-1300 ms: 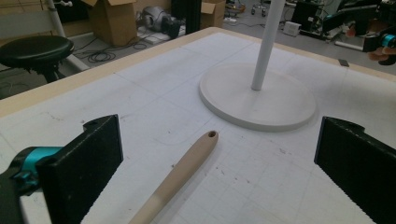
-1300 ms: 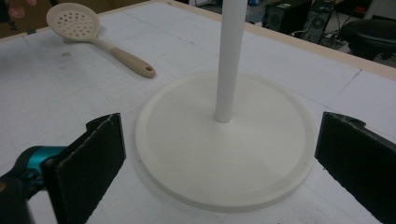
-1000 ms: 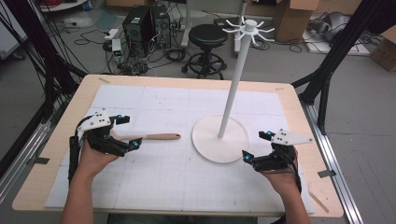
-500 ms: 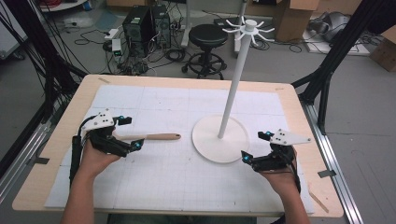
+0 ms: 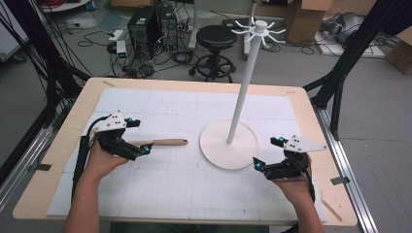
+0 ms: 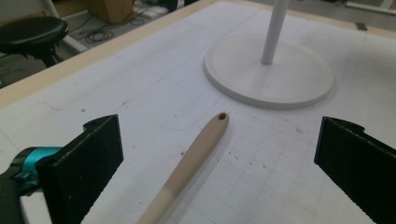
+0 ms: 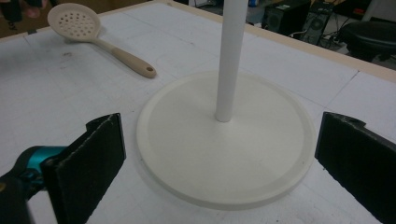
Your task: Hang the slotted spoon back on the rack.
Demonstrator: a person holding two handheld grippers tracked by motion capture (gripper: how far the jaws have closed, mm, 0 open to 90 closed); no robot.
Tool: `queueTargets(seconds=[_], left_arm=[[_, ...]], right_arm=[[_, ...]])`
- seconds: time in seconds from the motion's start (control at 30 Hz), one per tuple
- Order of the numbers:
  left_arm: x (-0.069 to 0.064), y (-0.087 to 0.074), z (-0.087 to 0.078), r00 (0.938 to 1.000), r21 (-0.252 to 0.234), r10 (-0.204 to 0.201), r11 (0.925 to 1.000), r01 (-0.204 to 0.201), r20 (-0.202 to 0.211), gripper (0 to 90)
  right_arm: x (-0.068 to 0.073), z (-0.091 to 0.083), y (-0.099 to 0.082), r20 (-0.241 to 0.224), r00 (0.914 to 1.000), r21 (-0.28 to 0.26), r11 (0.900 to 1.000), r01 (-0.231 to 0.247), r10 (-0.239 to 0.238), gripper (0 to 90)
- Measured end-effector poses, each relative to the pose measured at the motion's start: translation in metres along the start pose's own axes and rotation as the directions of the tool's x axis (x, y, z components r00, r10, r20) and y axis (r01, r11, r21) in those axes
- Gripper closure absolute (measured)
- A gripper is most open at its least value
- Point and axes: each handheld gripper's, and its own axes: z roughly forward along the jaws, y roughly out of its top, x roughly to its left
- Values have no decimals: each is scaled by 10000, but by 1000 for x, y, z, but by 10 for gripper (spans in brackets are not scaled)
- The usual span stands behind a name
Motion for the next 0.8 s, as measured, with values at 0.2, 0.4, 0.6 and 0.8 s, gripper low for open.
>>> queueTargets(seconds=[0.2, 0.4, 0.6, 0.8], left_arm=[[10, 5, 18, 10000, 932, -58, 9956, 58, 5, 17], [21, 3, 40, 10000, 2175, -25, 9761, 23, 6, 19], [32, -10, 58, 9994, 3451, -183, 9382, 269, -281, 25], [40, -21, 69, 9991, 4500, -245, 8922, 378, -354, 174]], right_arm=[[-1, 0, 0, -32, 10000, -56, 10000, -14, 14, 5], [-3, -1, -1, -29, 10000, -75, 10000, -61, 61, 5], [-3, -1, -2, -20, 10000, -63, 9999, -93, 93, 5], [-3, 0, -3, -37, 10000, 24, 10000, -90, 90, 5]])
